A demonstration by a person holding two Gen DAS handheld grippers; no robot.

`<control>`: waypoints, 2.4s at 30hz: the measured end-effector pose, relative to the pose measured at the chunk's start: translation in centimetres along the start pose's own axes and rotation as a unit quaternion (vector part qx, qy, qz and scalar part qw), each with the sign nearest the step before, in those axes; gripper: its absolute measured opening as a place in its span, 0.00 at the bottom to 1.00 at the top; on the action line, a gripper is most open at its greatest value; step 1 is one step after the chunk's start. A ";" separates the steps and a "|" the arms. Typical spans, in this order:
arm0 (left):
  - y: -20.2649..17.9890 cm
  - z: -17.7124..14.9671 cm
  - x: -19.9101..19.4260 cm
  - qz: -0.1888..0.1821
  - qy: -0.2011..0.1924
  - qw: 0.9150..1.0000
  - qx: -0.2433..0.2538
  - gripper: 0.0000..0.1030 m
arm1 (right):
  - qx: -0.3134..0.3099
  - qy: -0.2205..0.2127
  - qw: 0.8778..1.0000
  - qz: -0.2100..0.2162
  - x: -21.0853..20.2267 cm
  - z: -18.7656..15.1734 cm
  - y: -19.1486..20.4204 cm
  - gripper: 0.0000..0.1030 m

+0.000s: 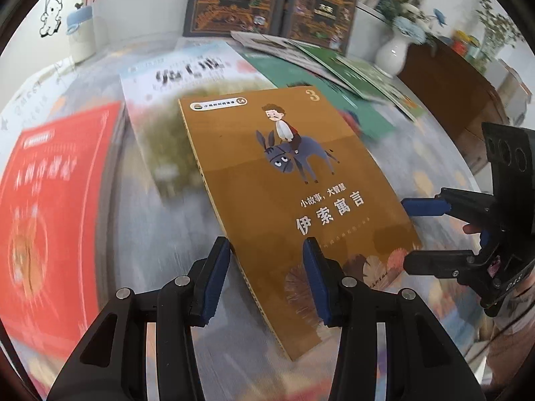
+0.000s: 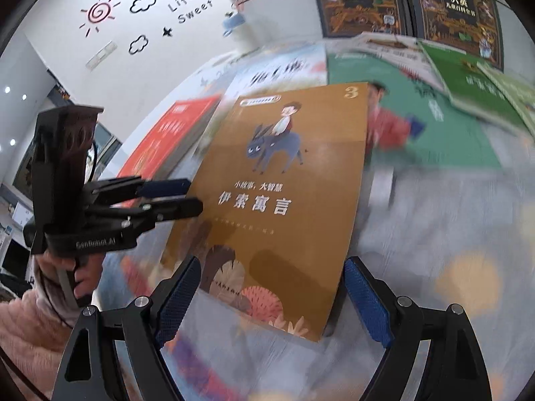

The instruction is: Organize books

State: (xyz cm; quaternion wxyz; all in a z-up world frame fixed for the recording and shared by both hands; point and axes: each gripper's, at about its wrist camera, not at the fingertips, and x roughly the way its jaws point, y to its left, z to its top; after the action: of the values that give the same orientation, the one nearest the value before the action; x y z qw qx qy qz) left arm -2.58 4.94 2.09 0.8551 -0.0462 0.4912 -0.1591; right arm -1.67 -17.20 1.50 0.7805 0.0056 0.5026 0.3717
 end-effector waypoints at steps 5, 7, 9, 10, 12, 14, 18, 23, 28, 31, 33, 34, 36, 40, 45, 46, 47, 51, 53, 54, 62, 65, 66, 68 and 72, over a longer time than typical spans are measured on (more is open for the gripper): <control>-0.1 -3.3 -1.5 -0.043 0.013 0.999 -0.003 0.40 | 0.003 0.027 0.999 0.043 -0.9 -3.4 0.7 0.84; 0.7 -3.8 -1.2 -0.074 0.027 0.997 -0.021 0.40 | 0.018 0.024 0.997 0.068 -0.9 -3.6 -0.5 0.82; 1.4 -3.5 -1.1 -0.085 0.024 0.996 -0.029 0.40 | 0.036 0.015 0.994 0.099 -0.7 -2.9 -2.2 0.80; 1.7 -3.3 -0.9 -0.090 0.022 0.995 -0.033 0.40 | 0.039 0.010 0.994 0.106 -0.6 -2.8 -2.7 0.78; 2.0 -3.2 -0.7 -0.094 0.018 0.995 -0.041 0.40 | 0.039 0.004 0.992 0.117 -0.3 -2.2 -3.4 0.75; 2.0 -2.9 -0.5 -0.095 0.016 0.994 -0.041 0.40 | 0.044 -0.001 0.990 0.133 0.2 -1.4 -4.1 0.74; 2.3 -2.1 0.1 -0.102 0.015 0.994 -0.038 0.40 | 0.045 -0.004 0.986 0.159 1.2 0.3 -5.1 0.71; 3.8 -1.3 0.6 -0.114 0.014 0.991 -0.065 0.30 | 0.043 0.002 0.984 0.175 2.0 1.6 -5.5 0.67; 4.3 -1.0 1.0 -0.118 0.008 0.990 -0.079 0.28 | 0.043 -0.010 0.985 0.165 1.9 1.2 -6.8 0.36; 4.1 -1.0 1.0 -0.109 0.000 0.991 -0.074 0.29 | 0.054 -0.036 0.985 0.160 1.7 0.3 -8.1 0.19; 4.2 -0.9 1.0 -0.107 -0.001 0.992 -0.074 0.29 | 0.055 -0.037 0.985 0.162 1.6 0.1 -8.2 0.18; 4.2 -0.9 1.0 -0.108 -0.001 0.991 -0.076 0.28 | 0.054 -0.038 0.985 0.161 1.6 0.2 -8.1 0.18; 4.3 -0.9 1.0 -0.111 -0.002 0.991 -0.077 0.28 | 0.054 -0.040 0.985 0.161 1.6 0.2 -8.1 0.18; 4.5 -1.0 1.1 -0.115 -0.008 0.990 -0.082 0.28 | 0.052 -0.043 0.985 0.156 1.5 0.2 -7.8 0.18; 4.6 -1.1 1.1 -0.115 -0.013 0.990 -0.084 0.28 | 0.051 -0.045 0.986 0.152 1.4 0.3 -7.7 0.18; 4.7 -1.1 1.1 -0.116 -0.013 0.989 -0.085 0.28 | 0.051 -0.045 0.986 0.152 1.4 0.3 -7.7 0.18; 4.7 -1.2 1.1 -0.117 -0.014 0.989 -0.086 0.28 | 0.051 -0.045 0.986 0.152 1.4 0.3 -7.7 0.18; 4.9 -1.4 1.1 -0.123 -0.020 0.988 -0.090 0.28 | 0.053 -0.047 0.986 0.153 1.4 0.3 -7.7 0.18; 4.9 -1.4 1.0 -0.124 -0.022 0.988 -0.091 0.28 | 0.053 -0.047 0.986 0.153 1.4 0.3 -7.7 0.18; 4.9 -1.4 1.1 -0.123 -0.022 0.988 -0.090 0.28 | 0.053 -0.047 0.986 0.153 1.4 0.3 -7.7 0.18; 4.3 -1.3 1.0 -0.101 -0.025 0.991 -0.087 0.29 | 0.046 -0.052 0.988 0.140 1.3 0.3 -7.2 0.19; 4.3 -1.5 1.0 -0.098 -0.032 0.991 -0.090 0.29 | 0.049 -0.053 0.987 0.142 1.4 0.3 -7.3 0.19; 4.3 -1.6 1.0 -0.099 -0.035 0.990 -0.090 0.29 | 0.049 -0.053 0.987 0.141 1.5 0.3 -7.3 0.19; 4.3 -1.6 0.9 -0.098 -0.037 0.990 -0.091 0.29 | 0.050 -0.053 0.987 0.142 1.4 0.3 -7.3 0.19; 4.2 -1.7 0.9 -0.094 -0.040 0.991 -0.090 0.29 | 0.049 -0.054 0.988 0.139 1.5 0.4 -7.2 0.19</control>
State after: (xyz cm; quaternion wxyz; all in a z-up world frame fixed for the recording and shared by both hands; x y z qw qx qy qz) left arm -2.61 8.72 -0.53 0.8478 -0.1751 0.4624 -0.1918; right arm 3.10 -21.45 -2.25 0.7459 0.1340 0.4719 0.4505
